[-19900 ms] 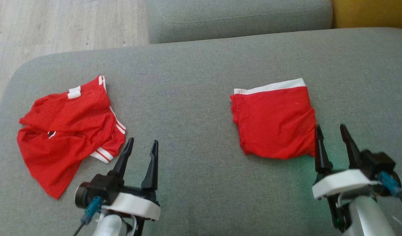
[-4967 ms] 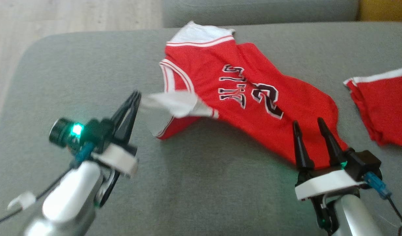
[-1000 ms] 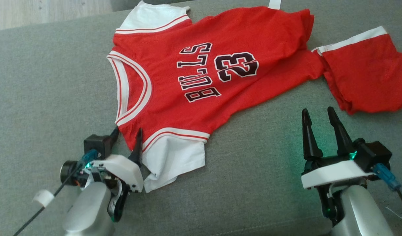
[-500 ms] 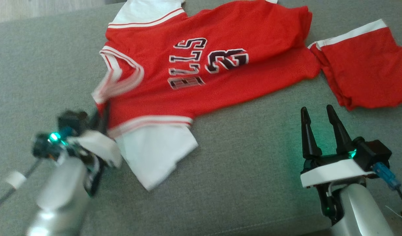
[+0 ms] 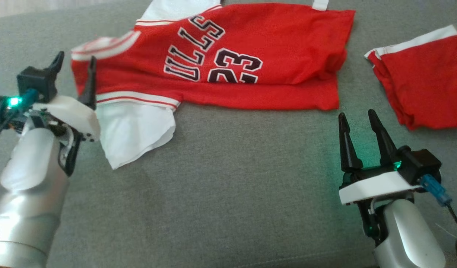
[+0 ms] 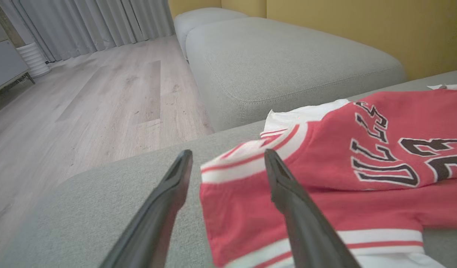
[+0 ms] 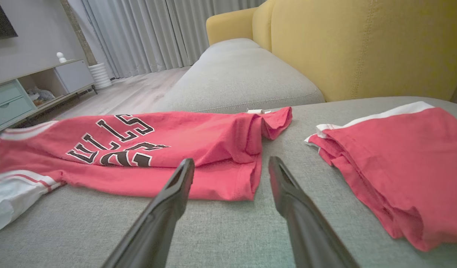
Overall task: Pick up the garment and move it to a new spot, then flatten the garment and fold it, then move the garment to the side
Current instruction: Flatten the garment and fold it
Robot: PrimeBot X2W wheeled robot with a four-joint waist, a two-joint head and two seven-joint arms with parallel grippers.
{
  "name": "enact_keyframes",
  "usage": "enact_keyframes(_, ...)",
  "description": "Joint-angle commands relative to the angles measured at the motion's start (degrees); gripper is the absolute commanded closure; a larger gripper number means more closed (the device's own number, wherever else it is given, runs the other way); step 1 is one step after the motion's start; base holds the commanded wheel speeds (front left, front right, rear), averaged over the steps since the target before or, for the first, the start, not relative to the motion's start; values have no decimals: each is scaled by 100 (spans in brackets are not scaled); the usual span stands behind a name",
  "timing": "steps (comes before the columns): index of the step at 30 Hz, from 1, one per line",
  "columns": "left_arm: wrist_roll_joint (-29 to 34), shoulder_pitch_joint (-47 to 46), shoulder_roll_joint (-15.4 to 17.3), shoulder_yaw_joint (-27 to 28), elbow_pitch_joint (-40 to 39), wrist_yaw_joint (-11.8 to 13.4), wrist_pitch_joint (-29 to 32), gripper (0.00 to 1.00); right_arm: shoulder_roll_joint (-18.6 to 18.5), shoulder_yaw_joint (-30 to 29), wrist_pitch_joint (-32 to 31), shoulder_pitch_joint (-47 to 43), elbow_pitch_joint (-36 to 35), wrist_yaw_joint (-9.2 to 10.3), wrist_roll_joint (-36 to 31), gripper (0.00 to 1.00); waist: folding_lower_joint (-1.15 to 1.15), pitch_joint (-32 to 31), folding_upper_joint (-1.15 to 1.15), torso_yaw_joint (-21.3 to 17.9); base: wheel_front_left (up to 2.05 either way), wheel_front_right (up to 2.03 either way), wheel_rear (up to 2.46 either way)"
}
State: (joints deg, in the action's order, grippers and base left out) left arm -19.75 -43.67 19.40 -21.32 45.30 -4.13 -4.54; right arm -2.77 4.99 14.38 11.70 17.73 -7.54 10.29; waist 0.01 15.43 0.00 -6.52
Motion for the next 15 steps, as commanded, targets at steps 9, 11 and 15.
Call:
enact_keyframes(9, -311, 484, -374, 203, -399, 49, -877, 0, -10, -33, 56, 83, -64, 5, -57, 0, -1, -432, 0, 459, 0, 0, 0)
enact_keyframes(11, -352, 797, -504, 229, -660, 140, -958, 0, -10, -92, 57, 31, -52, 5, -51, 0, -1, -538, 0, 596, 0, 0, 0)
enact_keyframes(15, -428, 1516, -735, 296, -1289, 326, -1024, 0, -10, -162, 58, -92, -36, 5, -42, 0, -1, -696, 0, 814, 0, 0, 0)
